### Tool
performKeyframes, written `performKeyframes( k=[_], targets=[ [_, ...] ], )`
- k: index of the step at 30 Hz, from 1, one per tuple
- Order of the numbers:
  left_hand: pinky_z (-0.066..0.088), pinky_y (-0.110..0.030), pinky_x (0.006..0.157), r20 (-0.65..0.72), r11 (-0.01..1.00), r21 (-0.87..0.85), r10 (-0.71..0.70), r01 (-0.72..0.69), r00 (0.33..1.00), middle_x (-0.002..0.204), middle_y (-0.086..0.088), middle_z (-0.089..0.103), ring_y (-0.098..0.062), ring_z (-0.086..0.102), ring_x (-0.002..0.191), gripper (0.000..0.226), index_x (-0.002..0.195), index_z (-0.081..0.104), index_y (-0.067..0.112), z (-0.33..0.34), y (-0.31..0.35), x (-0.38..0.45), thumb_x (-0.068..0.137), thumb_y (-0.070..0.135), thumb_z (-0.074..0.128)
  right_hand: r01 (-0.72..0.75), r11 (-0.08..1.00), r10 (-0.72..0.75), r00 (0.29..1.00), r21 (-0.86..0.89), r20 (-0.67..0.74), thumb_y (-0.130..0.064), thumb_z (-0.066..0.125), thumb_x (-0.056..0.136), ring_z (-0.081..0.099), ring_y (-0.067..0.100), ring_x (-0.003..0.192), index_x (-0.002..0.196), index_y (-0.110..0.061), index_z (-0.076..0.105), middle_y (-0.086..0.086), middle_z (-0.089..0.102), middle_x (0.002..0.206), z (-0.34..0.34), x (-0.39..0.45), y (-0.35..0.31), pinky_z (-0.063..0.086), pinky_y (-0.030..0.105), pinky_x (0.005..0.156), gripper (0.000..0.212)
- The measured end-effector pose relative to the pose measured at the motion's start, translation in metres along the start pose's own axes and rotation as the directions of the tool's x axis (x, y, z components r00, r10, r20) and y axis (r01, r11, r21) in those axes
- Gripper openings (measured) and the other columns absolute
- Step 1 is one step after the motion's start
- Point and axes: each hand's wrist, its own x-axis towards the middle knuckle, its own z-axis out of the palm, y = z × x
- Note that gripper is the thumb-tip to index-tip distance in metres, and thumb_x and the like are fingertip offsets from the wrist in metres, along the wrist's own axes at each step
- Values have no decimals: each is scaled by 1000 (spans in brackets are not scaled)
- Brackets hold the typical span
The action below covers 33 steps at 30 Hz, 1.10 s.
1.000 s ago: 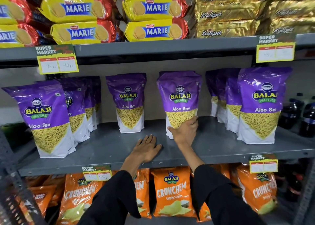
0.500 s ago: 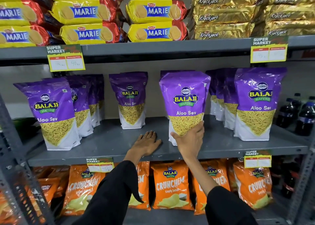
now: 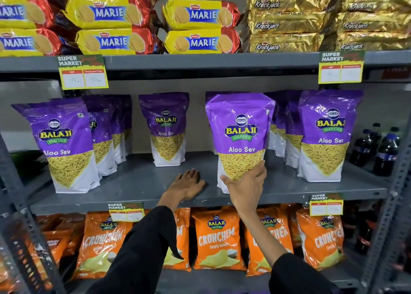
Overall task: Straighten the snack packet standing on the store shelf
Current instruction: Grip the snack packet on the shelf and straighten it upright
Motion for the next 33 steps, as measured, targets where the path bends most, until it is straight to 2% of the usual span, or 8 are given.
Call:
performKeyframes(
  k=[5, 8, 11, 21, 33],
  targets=[
    [5, -43, 125, -5, 1000, -10, 10, -10, 1000, 170, -5, 6, -21, 4, 156, 73, 160, 12, 15, -1, 0, 0, 100, 55, 20, 7, 1000, -7, 1000, 23, 11, -50, 92, 63, 38, 41, 144, 157, -7, 11, 20, 26, 158, -4, -1, 0, 43, 56, 112, 131],
    [4, -43, 125, 9, 999, -30, 18, -17, 1000, 170, -6, 6, -21, 4, 156, 70, 160, 14, 15, -4, -1, 2, 102, 52, 22, 36, 998, -36, 999, 48, 2, -59, 88, 63, 37, 38, 145, 158, -9, 8, 17, 23, 160, -7, -3, 3, 45, 55, 111, 134],
    [6, -44, 124, 22, 998, -54, 32, -31, 999, 170, -7, 9, -23, 6, 156, 69, 159, 18, 15, -6, -1, 3, 102, 53, 25, 66, 995, -65, 998, 79, -17, -66, 82, 67, 39, 34, 145, 158, -15, 9, 13, 26, 159, -10, -7, 6, 46, 55, 110, 127],
    [3, -42, 124, 0, 1000, -6, 10, -10, 1000, 170, -6, 4, -21, 2, 157, 74, 161, 9, 14, 1, -1, 3, 99, 56, 18, 71, 997, -70, 997, 33, -33, -46, 89, 69, 42, 34, 144, 158, -12, 13, 12, 29, 160, -3, -6, 7, 45, 53, 113, 122],
    [1, -41, 124, -3, 1000, -4, 5, -5, 1000, 170, -5, 1, -21, 0, 156, 75, 161, 5, 15, 0, 1, -1, 100, 57, 16, 27, 1000, -27, 999, -7, -21, -43, 89, 72, 39, 36, 146, 158, -6, 14, 16, 28, 161, 14, 11, -1, 44, 51, 114, 120]
  ],
)
